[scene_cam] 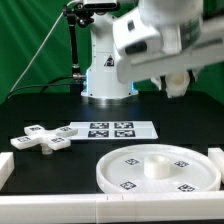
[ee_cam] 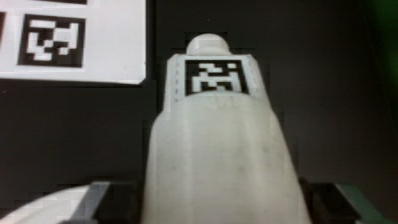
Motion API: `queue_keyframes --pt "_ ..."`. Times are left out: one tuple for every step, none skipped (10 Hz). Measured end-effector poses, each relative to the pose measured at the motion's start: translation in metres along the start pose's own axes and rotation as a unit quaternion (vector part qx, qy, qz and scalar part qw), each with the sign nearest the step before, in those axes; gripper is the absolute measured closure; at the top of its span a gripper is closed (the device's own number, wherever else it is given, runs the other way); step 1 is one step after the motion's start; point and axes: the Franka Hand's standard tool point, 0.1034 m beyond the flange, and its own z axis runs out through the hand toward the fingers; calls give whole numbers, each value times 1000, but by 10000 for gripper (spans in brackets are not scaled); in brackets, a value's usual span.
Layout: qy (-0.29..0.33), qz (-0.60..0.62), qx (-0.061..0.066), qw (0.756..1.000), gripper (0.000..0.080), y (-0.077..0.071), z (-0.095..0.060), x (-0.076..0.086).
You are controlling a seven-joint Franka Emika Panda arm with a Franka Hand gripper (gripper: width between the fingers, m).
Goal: Assemble round table
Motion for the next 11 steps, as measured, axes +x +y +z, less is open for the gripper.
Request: queue_keyframes --pt "44 2 -5 999 390 2 1 8" --pt "73 2 -10 997 390 4 2 8" --pt "114 2 -16 993 390 5 -2 11" --pt "154 2 -22 988 390 7 -3 13" --pt "185 -17 -32 982 390 10 -6 16" --pt "229 -45 -44 971 390 13 -16 24" --pt "261 -68 -55 961 390 17 -26 29" --pt "295 -77 -61 950 390 20 -35 36" --pt "338 -74 -67 936 390 23 -35 39" --pt "364 -74 -74 925 390 26 -32 38" --pt "385 -75 -80 916 390 30 -33 39"
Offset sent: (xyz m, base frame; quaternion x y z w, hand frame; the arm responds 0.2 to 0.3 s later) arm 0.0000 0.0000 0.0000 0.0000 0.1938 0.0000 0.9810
